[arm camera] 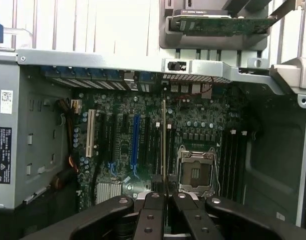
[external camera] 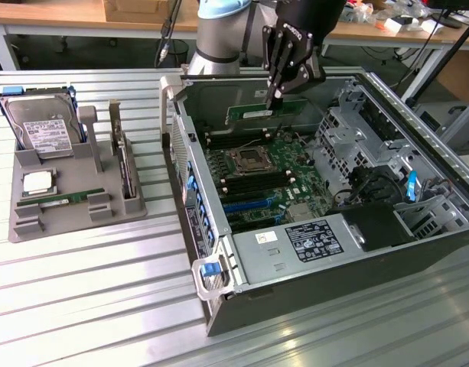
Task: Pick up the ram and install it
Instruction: 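Pick up the ram and move it above insertion slot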
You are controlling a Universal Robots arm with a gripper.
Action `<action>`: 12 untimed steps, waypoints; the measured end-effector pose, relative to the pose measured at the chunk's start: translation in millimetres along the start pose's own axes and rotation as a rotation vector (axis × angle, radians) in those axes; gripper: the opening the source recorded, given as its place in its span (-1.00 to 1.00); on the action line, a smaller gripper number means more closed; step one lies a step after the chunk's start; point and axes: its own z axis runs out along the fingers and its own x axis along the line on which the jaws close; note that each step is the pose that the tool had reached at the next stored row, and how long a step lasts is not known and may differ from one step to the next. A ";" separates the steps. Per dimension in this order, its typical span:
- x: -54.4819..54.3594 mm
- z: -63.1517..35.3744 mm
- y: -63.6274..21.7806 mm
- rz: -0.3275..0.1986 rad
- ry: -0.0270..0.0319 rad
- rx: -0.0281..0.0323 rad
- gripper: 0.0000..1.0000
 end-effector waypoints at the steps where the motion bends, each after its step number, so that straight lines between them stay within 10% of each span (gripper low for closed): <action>1: 0.1 -0.1 -2.5 0.000 0.0000 0.0000 -0.76; 12: 1.9 -1.2 -30.3 0.000 0.0000 0.0000 -0.76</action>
